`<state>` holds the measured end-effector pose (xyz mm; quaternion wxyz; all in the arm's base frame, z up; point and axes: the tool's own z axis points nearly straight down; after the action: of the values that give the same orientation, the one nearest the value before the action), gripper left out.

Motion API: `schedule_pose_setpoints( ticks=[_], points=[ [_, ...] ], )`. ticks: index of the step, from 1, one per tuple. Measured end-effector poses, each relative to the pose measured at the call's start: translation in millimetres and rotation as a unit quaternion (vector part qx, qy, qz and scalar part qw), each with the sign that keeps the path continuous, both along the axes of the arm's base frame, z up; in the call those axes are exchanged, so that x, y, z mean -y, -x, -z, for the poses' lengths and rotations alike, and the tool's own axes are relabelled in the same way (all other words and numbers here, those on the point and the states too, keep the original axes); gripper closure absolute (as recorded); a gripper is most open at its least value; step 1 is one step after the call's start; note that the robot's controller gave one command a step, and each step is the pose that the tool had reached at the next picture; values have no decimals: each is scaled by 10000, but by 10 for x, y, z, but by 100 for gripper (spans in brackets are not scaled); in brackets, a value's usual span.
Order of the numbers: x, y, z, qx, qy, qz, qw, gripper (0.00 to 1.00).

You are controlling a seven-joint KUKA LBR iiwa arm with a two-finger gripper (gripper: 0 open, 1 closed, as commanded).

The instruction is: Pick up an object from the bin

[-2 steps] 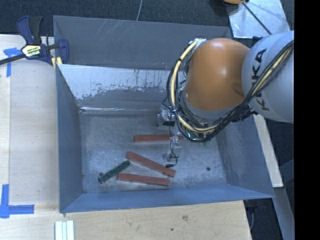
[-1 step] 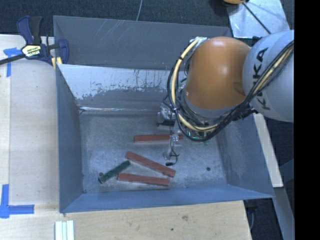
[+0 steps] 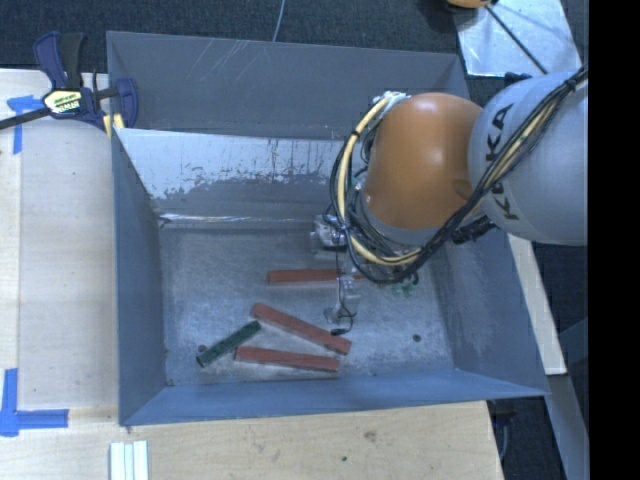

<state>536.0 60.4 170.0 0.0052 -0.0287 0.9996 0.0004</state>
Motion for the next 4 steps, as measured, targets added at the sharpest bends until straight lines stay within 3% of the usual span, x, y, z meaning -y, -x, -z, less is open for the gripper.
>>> schedule_pose_setpoints(
  ticks=[1,2,3,4],
  points=[
    [114,-328,455,-21,-3,523,9986,0],
    [120,-342,650,-44,-4,1439,9896,0],
    [214,-831,986,-20,2,-383,9993,100],
    [214,-831,986,-20,1,-381,9993,100]
  ],
)
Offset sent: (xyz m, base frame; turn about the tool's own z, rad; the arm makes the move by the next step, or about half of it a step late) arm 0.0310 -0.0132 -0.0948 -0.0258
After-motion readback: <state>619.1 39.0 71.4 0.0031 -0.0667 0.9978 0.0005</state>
